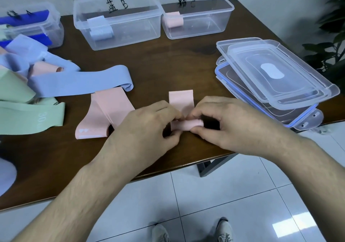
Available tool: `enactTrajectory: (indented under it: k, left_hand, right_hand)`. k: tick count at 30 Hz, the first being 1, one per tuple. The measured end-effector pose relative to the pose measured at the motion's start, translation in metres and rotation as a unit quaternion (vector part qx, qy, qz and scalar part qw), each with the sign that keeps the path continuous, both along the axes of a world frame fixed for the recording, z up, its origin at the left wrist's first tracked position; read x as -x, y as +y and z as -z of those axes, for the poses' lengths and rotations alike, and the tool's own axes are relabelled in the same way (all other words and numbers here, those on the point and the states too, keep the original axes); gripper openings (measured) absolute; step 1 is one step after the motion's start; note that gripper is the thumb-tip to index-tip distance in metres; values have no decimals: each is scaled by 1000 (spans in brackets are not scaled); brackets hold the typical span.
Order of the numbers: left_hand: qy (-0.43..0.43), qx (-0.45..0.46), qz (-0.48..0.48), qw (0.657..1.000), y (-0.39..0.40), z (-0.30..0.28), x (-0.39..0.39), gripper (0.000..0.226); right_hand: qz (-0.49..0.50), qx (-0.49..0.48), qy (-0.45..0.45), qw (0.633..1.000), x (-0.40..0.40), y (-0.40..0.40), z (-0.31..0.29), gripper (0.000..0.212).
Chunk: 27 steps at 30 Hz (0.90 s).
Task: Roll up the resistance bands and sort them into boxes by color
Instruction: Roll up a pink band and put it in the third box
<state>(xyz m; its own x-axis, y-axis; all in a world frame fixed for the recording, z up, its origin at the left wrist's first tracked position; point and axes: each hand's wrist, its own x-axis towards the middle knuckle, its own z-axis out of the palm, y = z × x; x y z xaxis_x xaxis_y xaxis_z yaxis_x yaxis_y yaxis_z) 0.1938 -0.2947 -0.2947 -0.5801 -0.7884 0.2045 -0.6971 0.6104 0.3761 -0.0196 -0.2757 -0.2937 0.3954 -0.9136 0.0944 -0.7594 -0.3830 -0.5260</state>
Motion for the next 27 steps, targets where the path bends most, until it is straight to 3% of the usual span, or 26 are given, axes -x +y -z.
enactTrajectory:
  k: [9, 15, 22, 27]
  left_hand:
    - [22, 12, -11, 1000, 13, 9, 0, 21]
    - [20, -76, -31, 996, 11, 2, -1, 21]
    - [37, -36, -21, 998, 13, 7, -3, 23]
    - [51, -34, -32, 998, 11, 10, -2, 18]
  right_hand:
    - [-15, 50, 5, 999, 2, 17, 6, 17]
    - [-13, 79, -3, 997, 0, 20, 9, 24]
    - [10, -5, -60, 998, 1, 14, 9, 19]
    - [13, 4, -63, 998, 3, 10, 10, 19]
